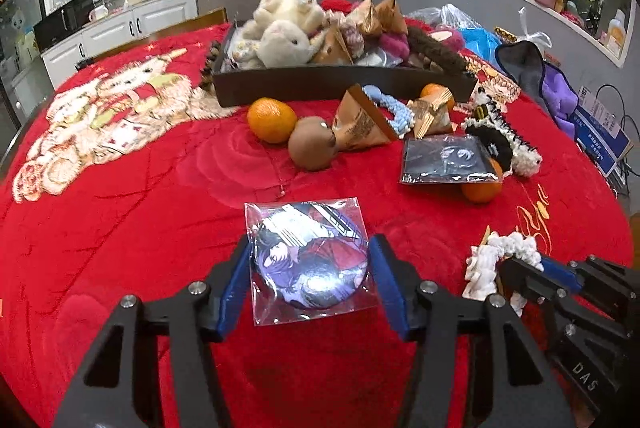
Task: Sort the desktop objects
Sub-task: 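Grasp the bagged round badge with the left tool while the right tool grasps the white rope ring, then lift the badge and rope ring and carry both over the tray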
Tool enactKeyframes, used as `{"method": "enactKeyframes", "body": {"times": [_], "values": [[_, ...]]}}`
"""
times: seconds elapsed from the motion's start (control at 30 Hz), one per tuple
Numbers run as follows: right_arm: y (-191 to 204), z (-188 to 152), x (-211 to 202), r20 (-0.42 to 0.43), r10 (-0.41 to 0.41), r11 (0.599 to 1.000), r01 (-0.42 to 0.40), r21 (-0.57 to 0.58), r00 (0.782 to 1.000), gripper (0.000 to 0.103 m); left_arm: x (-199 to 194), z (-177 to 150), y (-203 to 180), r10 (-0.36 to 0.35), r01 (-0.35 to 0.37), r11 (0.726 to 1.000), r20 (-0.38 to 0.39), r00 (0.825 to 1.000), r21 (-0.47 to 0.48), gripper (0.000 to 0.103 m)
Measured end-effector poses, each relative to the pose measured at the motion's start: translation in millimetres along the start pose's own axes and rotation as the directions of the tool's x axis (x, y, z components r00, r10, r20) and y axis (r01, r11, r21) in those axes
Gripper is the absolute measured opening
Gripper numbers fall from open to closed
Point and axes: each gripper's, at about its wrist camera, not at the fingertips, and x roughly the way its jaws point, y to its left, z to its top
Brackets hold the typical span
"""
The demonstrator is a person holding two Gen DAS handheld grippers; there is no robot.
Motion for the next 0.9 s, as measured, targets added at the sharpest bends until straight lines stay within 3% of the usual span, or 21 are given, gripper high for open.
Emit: {"method": "enactKeyframes", "body": {"times": [0.63,0.9], "values": [[14.0,1.0,-36.6,0.077,0.037,0.999,-0.036,-0.010,0.996,0.014,-48.4,-12.9,8.2,0.021,-0.019,0.999,0.057,0.998,-0.035,0.058],[31.0,7.6,-49.7,0.118,0.021,0.998,-0.014,-0.060,0.993,0.014,-67.8,-9.0,18.9,0.064,-0.060,0.997,0.080,0.995,-0.054,0.058]]}}
